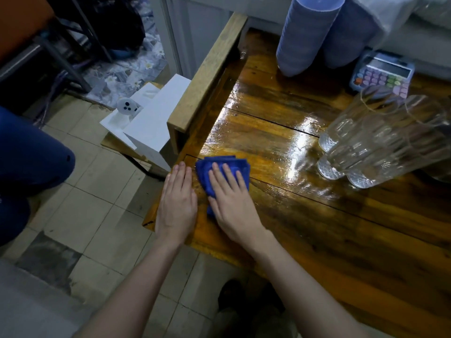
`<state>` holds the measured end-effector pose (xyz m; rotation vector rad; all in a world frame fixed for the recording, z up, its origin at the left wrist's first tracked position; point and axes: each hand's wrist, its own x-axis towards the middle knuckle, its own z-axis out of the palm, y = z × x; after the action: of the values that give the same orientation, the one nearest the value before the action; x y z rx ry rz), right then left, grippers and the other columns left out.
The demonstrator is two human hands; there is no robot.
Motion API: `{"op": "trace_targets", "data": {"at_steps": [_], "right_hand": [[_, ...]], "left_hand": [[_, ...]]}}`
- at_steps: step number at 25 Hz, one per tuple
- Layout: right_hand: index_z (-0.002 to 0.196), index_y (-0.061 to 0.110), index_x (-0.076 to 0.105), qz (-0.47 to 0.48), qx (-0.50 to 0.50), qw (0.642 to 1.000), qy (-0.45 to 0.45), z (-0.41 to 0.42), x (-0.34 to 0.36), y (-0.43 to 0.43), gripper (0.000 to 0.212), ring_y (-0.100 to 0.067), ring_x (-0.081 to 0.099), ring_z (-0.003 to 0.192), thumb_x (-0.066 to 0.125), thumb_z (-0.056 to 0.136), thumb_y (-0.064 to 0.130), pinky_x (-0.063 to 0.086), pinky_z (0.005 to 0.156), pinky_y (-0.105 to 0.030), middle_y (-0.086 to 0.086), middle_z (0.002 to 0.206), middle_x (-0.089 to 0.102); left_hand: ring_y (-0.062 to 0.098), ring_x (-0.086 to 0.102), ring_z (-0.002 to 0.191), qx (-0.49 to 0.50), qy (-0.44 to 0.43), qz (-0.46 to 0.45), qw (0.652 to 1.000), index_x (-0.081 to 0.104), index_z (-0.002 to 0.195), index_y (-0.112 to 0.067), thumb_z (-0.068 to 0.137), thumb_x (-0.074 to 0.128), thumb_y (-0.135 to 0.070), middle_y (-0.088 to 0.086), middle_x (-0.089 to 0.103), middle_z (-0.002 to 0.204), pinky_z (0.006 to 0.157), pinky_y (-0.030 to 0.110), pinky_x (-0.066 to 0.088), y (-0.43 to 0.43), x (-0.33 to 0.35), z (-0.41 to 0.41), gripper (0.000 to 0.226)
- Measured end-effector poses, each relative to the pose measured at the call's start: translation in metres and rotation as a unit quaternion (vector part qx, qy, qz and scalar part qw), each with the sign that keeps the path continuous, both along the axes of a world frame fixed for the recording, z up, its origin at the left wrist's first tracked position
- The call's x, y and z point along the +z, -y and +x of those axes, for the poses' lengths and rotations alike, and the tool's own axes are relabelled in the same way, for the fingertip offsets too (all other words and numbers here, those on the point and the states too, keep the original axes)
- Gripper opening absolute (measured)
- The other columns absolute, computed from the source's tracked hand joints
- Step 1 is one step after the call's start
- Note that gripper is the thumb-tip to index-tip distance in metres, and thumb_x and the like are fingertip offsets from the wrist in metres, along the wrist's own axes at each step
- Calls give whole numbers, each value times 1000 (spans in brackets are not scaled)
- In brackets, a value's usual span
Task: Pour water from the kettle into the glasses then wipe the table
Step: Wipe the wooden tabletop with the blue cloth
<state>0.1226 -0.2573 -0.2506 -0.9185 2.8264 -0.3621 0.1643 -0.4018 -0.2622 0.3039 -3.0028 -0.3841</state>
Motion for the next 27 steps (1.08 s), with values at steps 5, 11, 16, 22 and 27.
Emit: {"op": "trace_targets", "data": {"at_steps": [5,11,16,22,27], "right_hand": [[153,10,24,22,-46,999,-20,52,-6,-96,61,-26,14,150,27,99,39,10,118,-44,-8,161,19],[152,11,22,12,-248,969,-10,64,-5,-214,59,-19,10,151,23,101,39,6,122,-40,-5,162,17],[152,8,26,-5,-334,942,-14,44,-7,-210,61,-24,15,150,21,100,39,11,121,-45,-9,160,23],[152,8,27,-17,-162,986,-24,20,-3,-114,60,-26,14,150,30,99,35,14,119,-47,-9,161,22],[151,10,31,2,-83,996,-35,69,-4,-122,59,-24,18,149,34,97,35,14,117,-43,-8,160,26]], "left_hand": [[27,23,146,10,16,-31,999,28,148,-1,100,25,-22,17,27,156,119,43,20,-11,6,-2,53],[16,10,149,-67,15,25,997,20,152,-9,100,25,-33,7,17,160,121,36,9,-68,8,-8,58],[15,10,148,-53,23,19,998,21,152,-10,100,25,-33,6,18,160,121,35,7,-72,4,-8,57],[15,15,148,-45,17,21,999,26,151,-9,99,29,-32,6,23,159,121,37,12,-75,5,-9,57],[18,18,147,-48,11,20,999,30,149,-7,98,29,-31,8,26,157,121,39,14,-75,5,-10,57]]}}
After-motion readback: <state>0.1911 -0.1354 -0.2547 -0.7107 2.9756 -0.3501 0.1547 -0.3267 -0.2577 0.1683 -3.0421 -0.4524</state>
